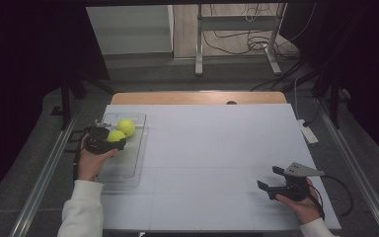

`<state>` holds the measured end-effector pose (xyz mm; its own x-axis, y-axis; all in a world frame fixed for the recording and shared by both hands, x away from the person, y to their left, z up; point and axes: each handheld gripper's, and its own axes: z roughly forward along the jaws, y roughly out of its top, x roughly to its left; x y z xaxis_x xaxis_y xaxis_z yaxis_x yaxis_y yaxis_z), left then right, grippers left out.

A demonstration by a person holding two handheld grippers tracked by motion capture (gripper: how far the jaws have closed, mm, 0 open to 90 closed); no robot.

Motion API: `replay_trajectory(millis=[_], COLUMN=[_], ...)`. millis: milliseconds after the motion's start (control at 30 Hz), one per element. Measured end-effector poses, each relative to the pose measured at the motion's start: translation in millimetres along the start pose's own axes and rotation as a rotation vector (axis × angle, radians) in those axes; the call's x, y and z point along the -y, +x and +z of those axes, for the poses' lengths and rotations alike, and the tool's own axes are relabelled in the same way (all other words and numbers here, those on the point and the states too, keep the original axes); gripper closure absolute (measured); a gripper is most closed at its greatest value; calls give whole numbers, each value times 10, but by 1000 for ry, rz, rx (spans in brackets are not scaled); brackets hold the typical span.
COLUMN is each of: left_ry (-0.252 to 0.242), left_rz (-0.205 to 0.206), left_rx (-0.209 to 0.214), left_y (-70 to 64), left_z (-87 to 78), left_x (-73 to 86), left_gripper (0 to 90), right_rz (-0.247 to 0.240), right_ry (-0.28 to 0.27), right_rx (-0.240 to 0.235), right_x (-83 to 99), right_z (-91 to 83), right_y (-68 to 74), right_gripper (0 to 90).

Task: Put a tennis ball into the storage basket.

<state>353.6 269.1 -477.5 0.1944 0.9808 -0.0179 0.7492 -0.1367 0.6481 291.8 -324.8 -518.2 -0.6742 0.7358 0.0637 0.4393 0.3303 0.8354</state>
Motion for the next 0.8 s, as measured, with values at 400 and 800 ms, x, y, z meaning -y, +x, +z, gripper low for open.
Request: replay_trajectory(millis=[400, 800], left_ry=[16, -79], left_rz=[-5, -18], left_rx=[-11, -4], left_y=[9, -22], left_z=[-1, -142], left_x=[-6, -56], left_gripper=[263, 154], right_rz=[1, 0], right_ry=[0, 2], right_rx=[1, 0], right_x=[3, -2], right_z=[-1, -1], right_y=[-7, -1], right_gripper=[146, 146])
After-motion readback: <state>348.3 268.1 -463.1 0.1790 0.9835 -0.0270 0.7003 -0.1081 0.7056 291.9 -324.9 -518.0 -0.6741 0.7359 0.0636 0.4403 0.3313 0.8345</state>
